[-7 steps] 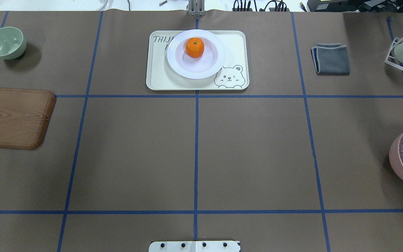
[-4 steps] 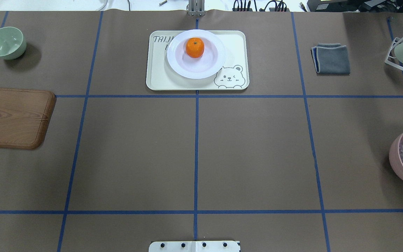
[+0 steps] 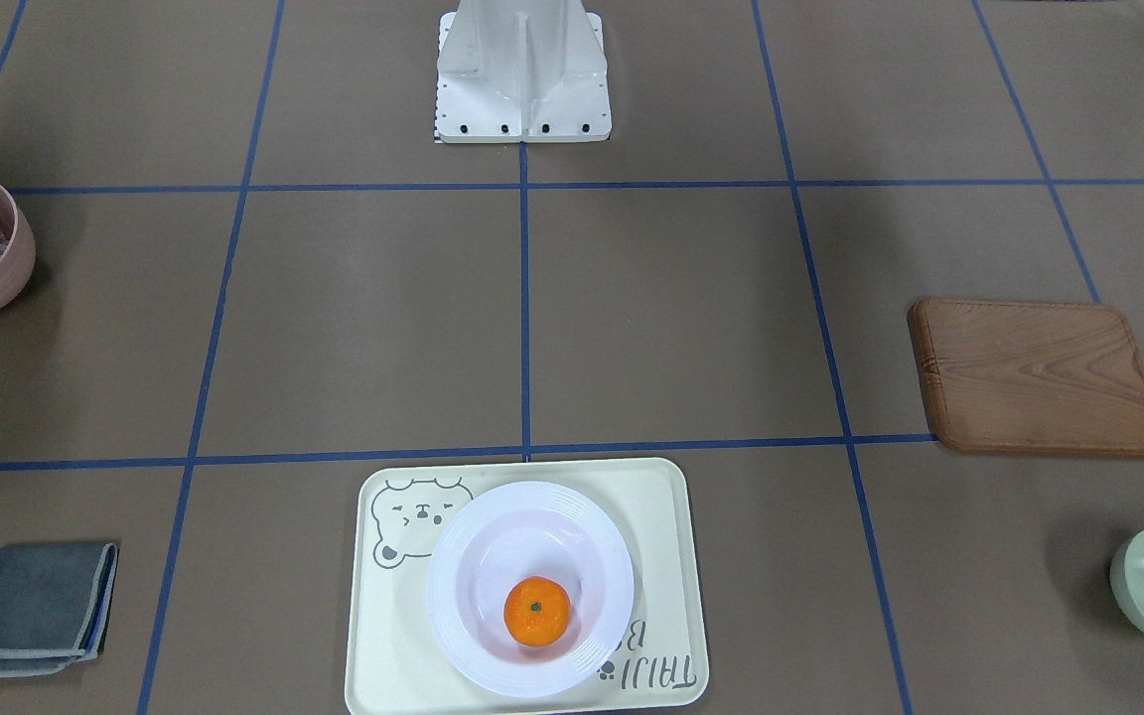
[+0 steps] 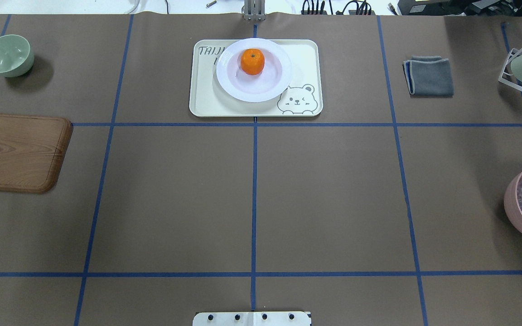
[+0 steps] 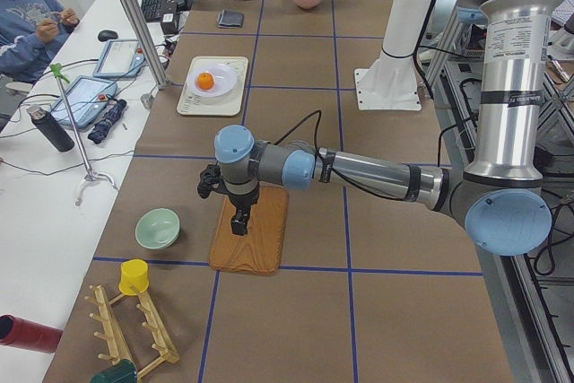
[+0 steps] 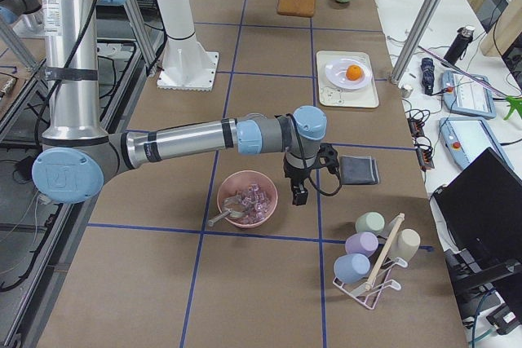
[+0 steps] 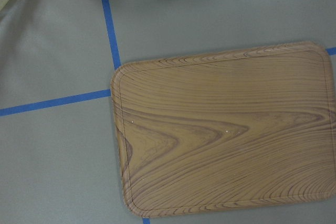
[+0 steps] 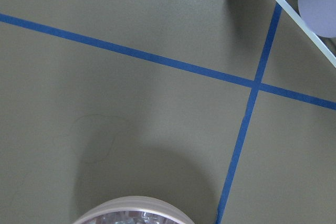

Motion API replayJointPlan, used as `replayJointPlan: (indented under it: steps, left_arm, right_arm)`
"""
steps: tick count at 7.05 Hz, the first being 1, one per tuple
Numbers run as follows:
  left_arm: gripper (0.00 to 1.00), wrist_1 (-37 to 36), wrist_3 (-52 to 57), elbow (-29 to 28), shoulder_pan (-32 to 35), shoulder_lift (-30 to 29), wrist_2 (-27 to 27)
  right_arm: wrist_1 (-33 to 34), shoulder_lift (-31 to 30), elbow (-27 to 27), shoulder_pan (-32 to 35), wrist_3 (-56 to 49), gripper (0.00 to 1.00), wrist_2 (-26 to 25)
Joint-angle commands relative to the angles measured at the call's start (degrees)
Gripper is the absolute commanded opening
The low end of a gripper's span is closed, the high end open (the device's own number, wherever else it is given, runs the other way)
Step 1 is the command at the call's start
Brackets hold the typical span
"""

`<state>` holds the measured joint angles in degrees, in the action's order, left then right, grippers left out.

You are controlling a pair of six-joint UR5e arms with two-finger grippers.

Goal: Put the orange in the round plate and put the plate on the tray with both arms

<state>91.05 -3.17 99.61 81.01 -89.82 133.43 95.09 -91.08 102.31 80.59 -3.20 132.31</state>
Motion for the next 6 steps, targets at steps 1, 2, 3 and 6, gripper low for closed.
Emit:
replayJointPlan:
  steps: [1,2,3,6]
  left_arm:
    - [0.98,-0.1,-0.1,0.0,-0.1,-0.1,0.0]
    - [0.98,0.0,-0.2,0.1,-0.1,-0.1,0.0]
    - [0.98,0.1,-0.2,0.1,-0.1,-0.1,0.0]
    - [0.98,0.1,-0.1,0.1,-0.1,0.5,0.0]
  right_arm:
    - [0.0,-0.4,-0.1,0.1,0.0,1.00,-0.1]
    - [0.0,-0.8,-0.3,0.1,0.0,1.00,-0.2]
    - [0.0,-1.4,-0.2,0.1,0.0,1.00,-0.1]
    - [-0.1,-1.5,-0.2,0.2,0.0,1.00,-0.1]
